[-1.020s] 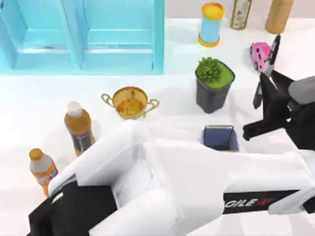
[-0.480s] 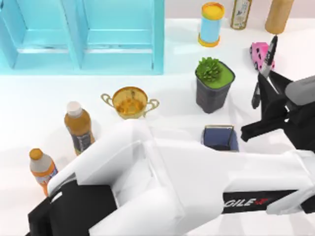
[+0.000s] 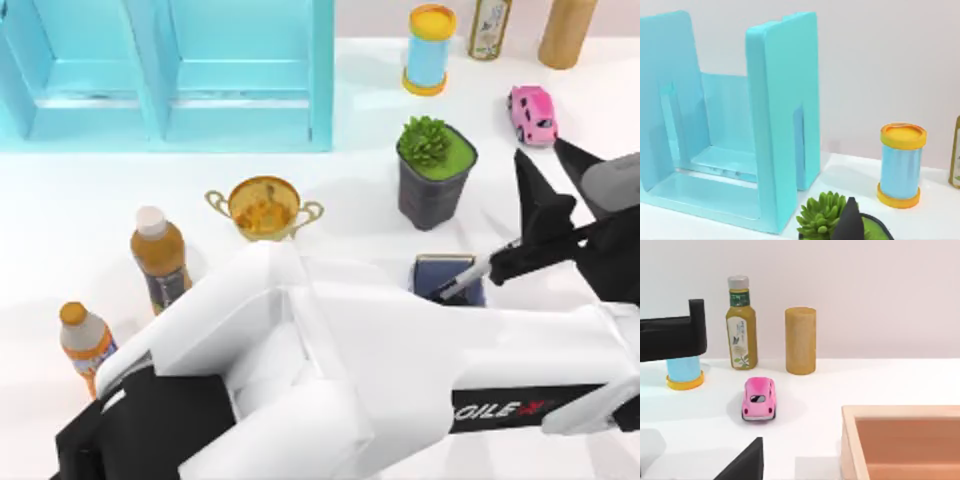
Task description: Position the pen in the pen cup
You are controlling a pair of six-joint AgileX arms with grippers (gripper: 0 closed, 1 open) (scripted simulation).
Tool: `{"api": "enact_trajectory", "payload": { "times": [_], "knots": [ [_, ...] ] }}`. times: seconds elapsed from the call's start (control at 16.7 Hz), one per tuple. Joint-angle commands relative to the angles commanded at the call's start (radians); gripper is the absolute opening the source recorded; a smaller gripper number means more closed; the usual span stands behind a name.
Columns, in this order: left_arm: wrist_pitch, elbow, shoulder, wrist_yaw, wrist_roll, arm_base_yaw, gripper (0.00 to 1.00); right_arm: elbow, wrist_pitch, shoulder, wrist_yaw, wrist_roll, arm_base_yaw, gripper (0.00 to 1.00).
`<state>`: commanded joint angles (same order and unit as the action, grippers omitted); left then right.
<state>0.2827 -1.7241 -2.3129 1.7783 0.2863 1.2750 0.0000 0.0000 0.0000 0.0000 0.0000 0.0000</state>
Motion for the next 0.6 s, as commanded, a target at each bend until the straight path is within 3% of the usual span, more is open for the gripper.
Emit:
{"api": "enact_trajectory", "payload": {
  "times": [0.24, 0.6],
  "knots": [
    [0.000, 0.000, 0.000, 0.000, 0.000, 0.000, 0.98, 0.000, 0.000, 0.000, 0.000, 0.000, 0.000, 1.00],
    [0.000, 0.000, 0.000, 0.000, 0.000, 0.000, 1.00, 0.000, 0.000, 0.000, 0.000, 0.000, 0.000, 1.00]
  ]
}}
